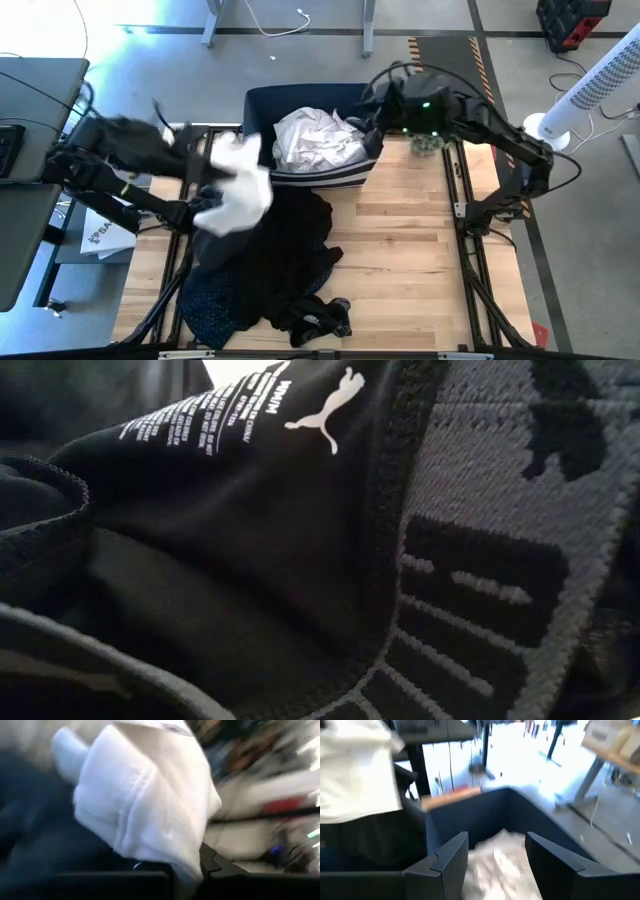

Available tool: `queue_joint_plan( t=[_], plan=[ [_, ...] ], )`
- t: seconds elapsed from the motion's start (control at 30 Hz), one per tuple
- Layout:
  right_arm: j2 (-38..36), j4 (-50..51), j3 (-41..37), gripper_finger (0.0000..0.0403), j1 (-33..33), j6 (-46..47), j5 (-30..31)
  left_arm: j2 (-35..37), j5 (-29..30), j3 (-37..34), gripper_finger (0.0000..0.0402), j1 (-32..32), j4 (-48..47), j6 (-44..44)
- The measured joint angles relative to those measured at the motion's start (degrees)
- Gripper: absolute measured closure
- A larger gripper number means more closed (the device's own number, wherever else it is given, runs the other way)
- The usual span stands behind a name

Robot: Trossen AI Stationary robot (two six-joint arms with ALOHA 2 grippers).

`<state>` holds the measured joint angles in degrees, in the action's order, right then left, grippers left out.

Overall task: Sort clothes
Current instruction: Put the white boxer into the laundry bin

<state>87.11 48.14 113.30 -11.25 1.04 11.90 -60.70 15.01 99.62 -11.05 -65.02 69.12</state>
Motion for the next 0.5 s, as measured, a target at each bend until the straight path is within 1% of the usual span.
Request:
queue_joint_plan(
  t=[0.03,0.1,0.2,0.27,0.3,0.37,0.5],
  plan=[
    [-0.6,-1.6,0.0,0.0210,0.0,0.0,0.0,-0.2,2.4,0.9,0.0387,0.7,3.9,-2.8],
    [-1.5,-4.3,0.0,0.0210,0.0,0.0,0.0,-0.6,5.0,2.2,0.0387,2.4,11.0,-8.7],
    [-2.5,-7.4,0.0,0.0210,0.0,0.0,0.0,-1.3,5.1,2.9,0.0387,4.8,18.1,-15.8],
    [-2.8,-7.9,0.1,0.0210,0.0,0.0,-0.7,-1.3,4.7,2.9,0.0385,5.7,18.5,-18.0],
    [-2.9,-7.8,0.1,0.0210,0.0,0.0,-2.3,-1.5,4.3,2.9,0.0385,6.0,17.8,-18.0],
    [-2.8,-8.4,0.1,0.0210,0.0,-0.2,-7.5,-1.9,4.2,2.9,0.0384,6.3,15.9,-17.3],
    [-0.7,-12.2,0.1,0.0210,0.6,-5.2,-22.5,-3.7,5.5,2.8,0.0383,7.0,15.0,-17.8]
  ],
)
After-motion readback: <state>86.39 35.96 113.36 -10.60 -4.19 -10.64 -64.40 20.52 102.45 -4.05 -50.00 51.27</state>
